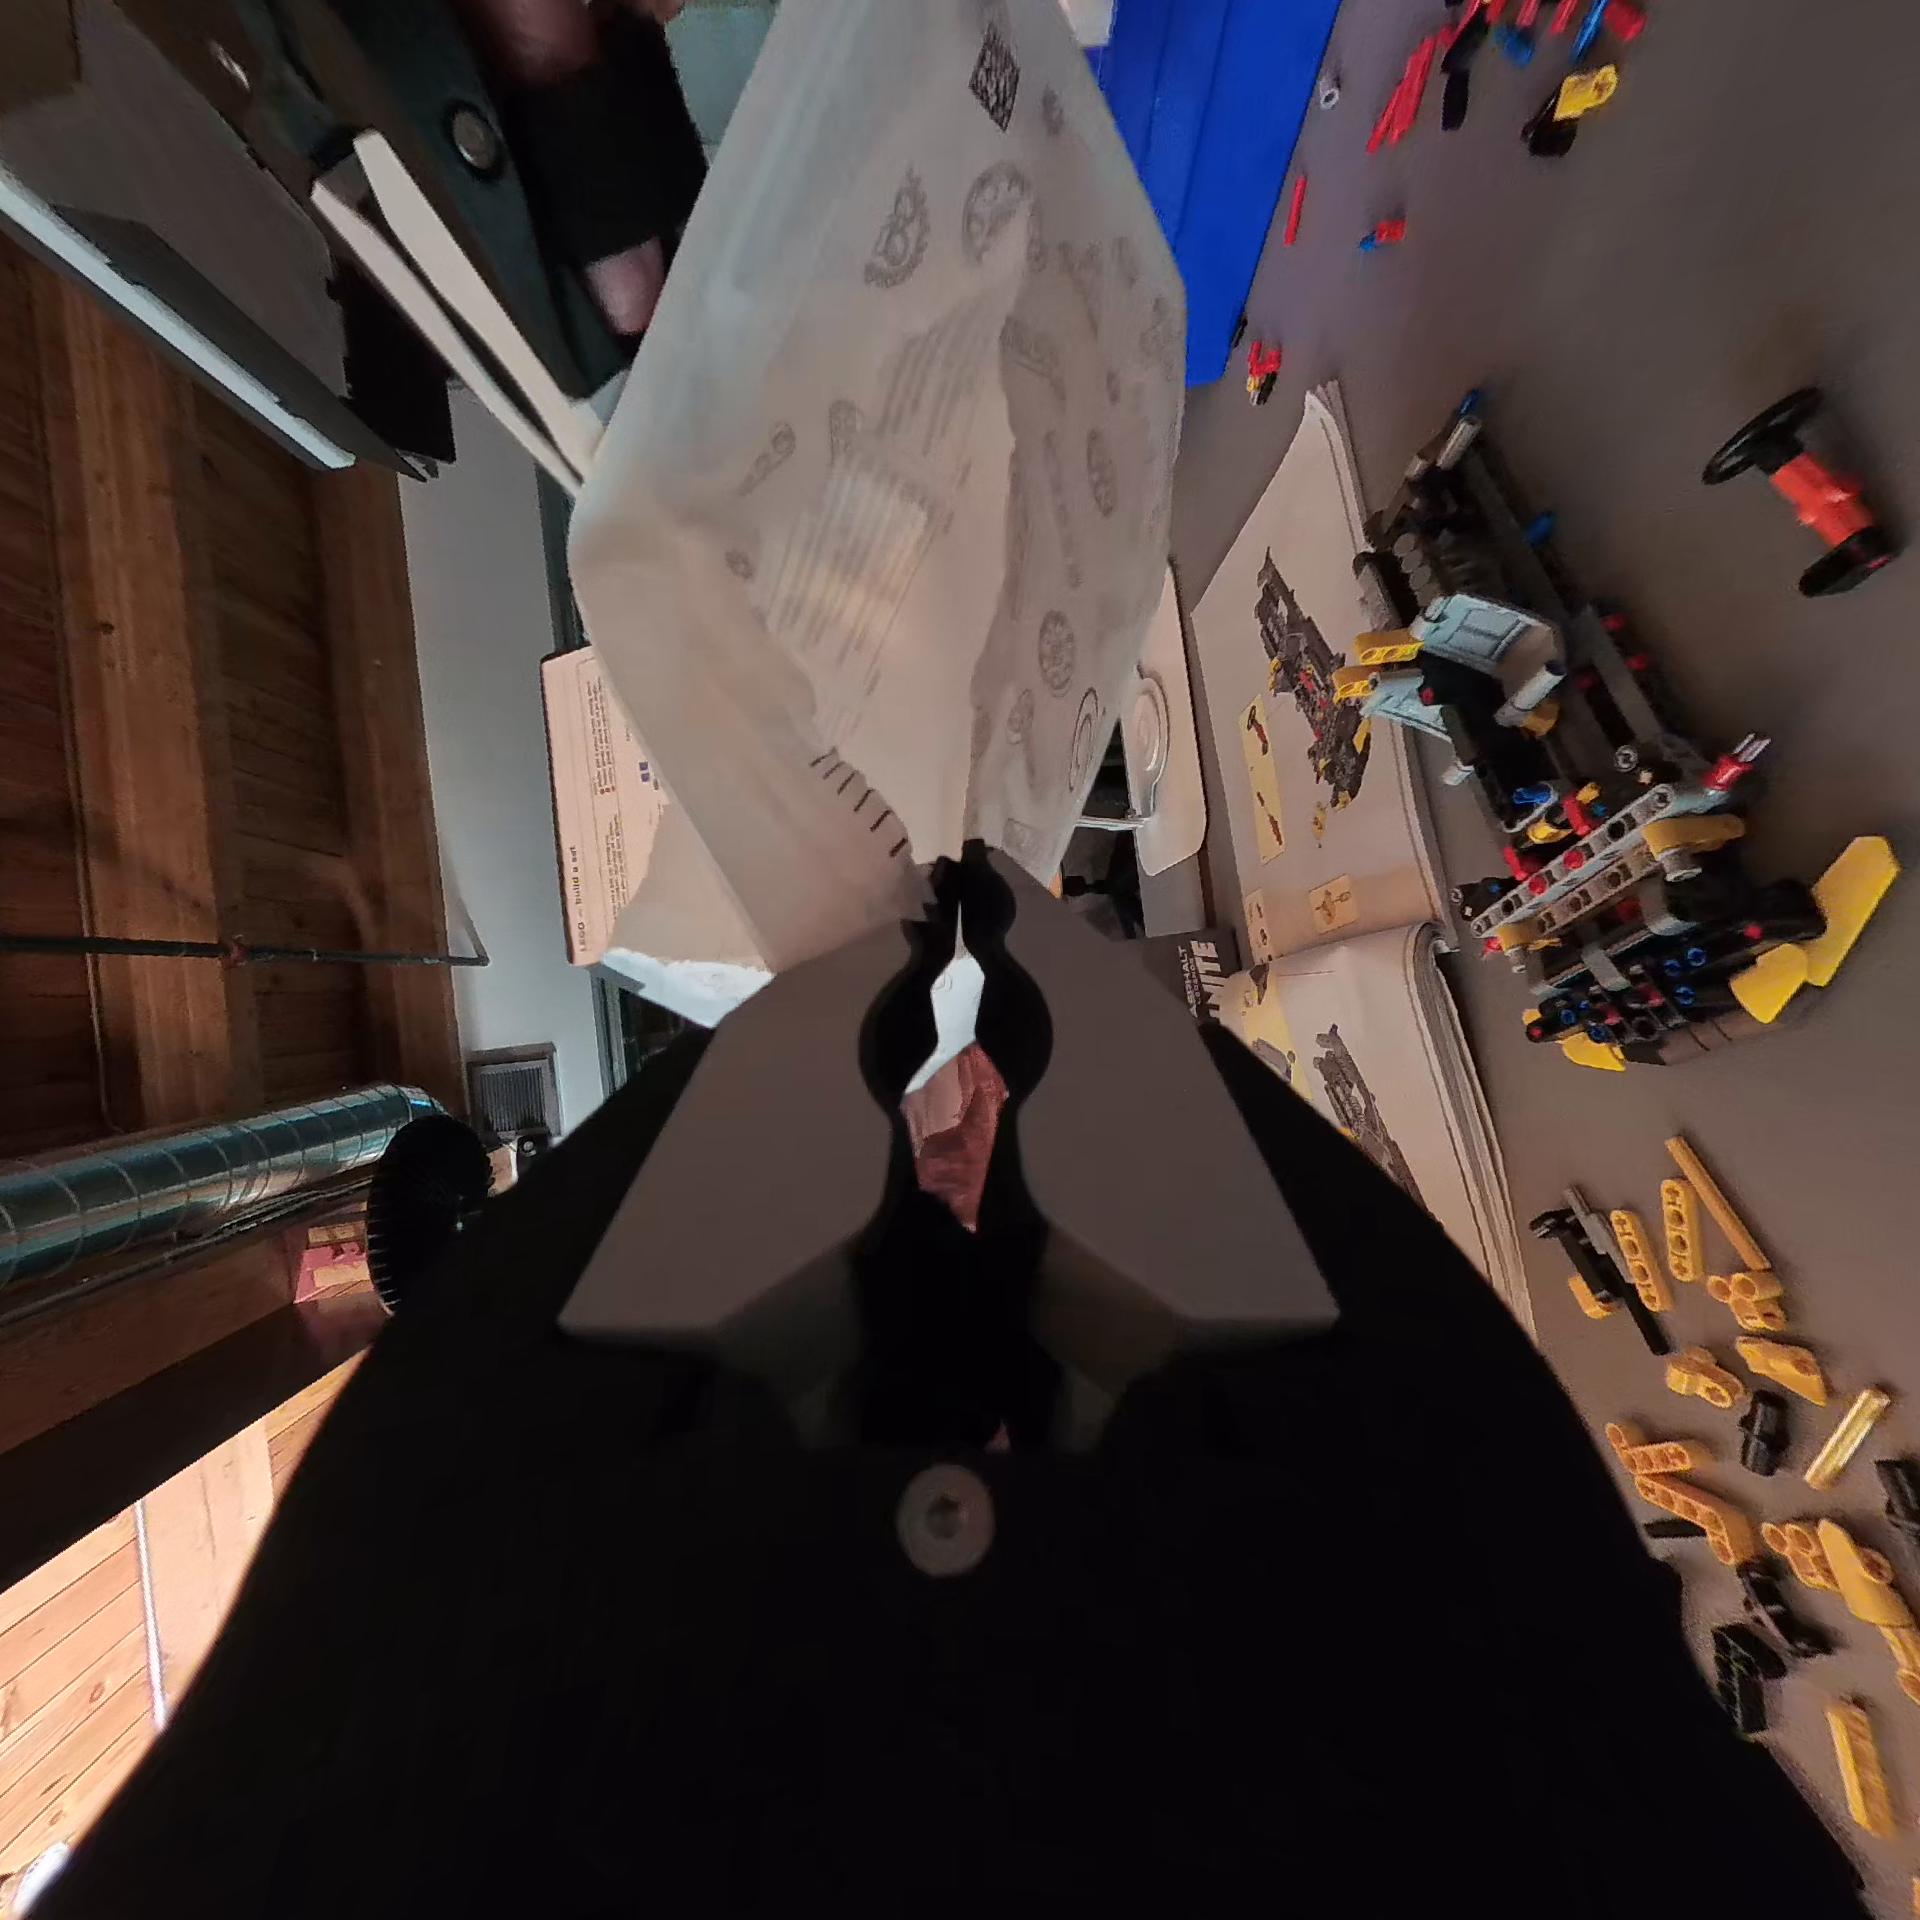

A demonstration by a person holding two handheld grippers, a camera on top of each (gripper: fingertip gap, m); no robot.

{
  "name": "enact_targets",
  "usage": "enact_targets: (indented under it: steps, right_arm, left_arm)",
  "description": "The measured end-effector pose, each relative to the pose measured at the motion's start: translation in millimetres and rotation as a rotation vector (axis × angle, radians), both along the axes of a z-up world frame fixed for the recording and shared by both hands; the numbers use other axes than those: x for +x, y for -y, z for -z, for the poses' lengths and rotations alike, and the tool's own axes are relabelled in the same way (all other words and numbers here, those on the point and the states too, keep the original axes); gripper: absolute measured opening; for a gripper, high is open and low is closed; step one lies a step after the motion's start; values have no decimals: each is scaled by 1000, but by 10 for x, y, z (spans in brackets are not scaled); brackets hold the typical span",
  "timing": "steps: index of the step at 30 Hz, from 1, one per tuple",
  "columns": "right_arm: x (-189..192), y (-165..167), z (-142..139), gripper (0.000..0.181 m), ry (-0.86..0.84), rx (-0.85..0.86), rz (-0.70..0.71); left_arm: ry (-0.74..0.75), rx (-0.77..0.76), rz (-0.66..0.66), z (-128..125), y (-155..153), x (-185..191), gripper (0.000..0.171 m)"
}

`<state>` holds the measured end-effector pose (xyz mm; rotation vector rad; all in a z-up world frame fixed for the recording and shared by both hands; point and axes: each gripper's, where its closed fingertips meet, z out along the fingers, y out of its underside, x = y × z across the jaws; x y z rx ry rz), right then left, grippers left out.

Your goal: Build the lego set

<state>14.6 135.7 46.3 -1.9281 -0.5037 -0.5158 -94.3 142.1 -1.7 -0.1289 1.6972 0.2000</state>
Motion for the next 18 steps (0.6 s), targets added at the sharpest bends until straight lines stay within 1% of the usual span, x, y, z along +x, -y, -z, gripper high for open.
enact_targets:
  steps: [5,9,13,18]
  right_arm:
    - [20,-38,8,0,-9,-17,19]
    - [-18,-141,-56,0,-28,-62,56]
    - [-95,-272,-182,0,-24,-120,83]
    - [-144,-350,-317,0,-40,-119,73]
  left_arm:
    - [6,3,-5,-37,-112,29,0]
    - [4,-35,-16,-132,-330,41,0]
    - [-1,-102,-29,-229,-573,63,0]
    - [0,-145,-30,-301,-651,83,0]
